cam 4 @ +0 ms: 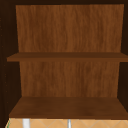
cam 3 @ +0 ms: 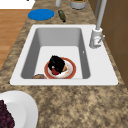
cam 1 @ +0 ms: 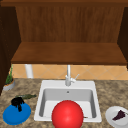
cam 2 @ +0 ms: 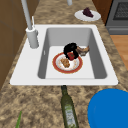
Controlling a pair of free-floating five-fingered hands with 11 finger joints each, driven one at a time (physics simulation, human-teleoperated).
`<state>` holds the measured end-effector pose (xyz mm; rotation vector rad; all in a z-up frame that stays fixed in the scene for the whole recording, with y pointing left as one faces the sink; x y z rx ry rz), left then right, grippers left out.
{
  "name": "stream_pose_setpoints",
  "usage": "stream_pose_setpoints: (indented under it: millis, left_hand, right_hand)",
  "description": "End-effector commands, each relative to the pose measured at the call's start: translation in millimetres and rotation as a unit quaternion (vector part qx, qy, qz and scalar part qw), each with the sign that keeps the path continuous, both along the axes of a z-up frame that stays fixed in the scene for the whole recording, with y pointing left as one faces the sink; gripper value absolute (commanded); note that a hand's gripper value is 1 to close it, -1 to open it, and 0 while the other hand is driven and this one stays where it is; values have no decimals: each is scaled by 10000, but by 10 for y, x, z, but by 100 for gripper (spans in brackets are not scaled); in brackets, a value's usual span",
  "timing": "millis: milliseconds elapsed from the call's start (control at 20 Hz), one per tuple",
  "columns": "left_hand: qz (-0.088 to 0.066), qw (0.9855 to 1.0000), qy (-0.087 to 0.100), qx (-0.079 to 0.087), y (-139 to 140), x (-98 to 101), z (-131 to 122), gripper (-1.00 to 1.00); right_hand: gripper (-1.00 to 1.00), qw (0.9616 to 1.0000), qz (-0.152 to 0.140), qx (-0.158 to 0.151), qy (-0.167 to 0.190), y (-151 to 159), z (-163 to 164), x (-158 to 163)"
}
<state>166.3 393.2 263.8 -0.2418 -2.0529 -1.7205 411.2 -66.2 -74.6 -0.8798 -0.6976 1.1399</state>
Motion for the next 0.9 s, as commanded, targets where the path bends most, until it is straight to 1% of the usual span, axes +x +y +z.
stream_pose_setpoints:
  millis: [0, 50, 100, 200, 250, 350, 550, 650, 850]
  left_hand:
    - [0, 10000, 0, 0, 0, 0, 0, 0]
    - [0, 10000, 0, 0, 0, 0, 0, 0]
    - [0, 10000, 0, 0, 0, 0, 0, 0]
    - [0, 10000, 0, 0, 0, 0, 0, 0]
    - [0, 10000, 0, 0, 0, 0, 0, 0]
    - [0, 10000, 0, 0, 0, 0, 0, 0]
    - [0, 10000, 0, 0, 0, 0, 0, 0]
    - [0, 10000, 0, 0, 0, 0, 0, 0]
    - [0, 10000, 0, 0, 0, 0, 0, 0]
  right_hand:
    - [-100, 9998, 1, 0, -175, 0, 0, -161]
    - [-100, 9998, -44, 66, -207, 2, 69, -129]
    - [-100, 9998, -13, 90, -164, 0, 136, -118]
    - [-100, 9999, 42, 102, 50, 0, 199, -132]
    - [-100, 9999, 65, 37, 142, 3, 245, -146]
    - [-100, 9996, 78, -189, 206, 2, 331, -152]
    - [-100, 9991, 87, -346, 241, -26, 563, -153]
    - [-100, 9989, 100, -382, 258, -12, 605, -154]
    - [-100, 9982, 224, -487, 286, 162, 635, -139]
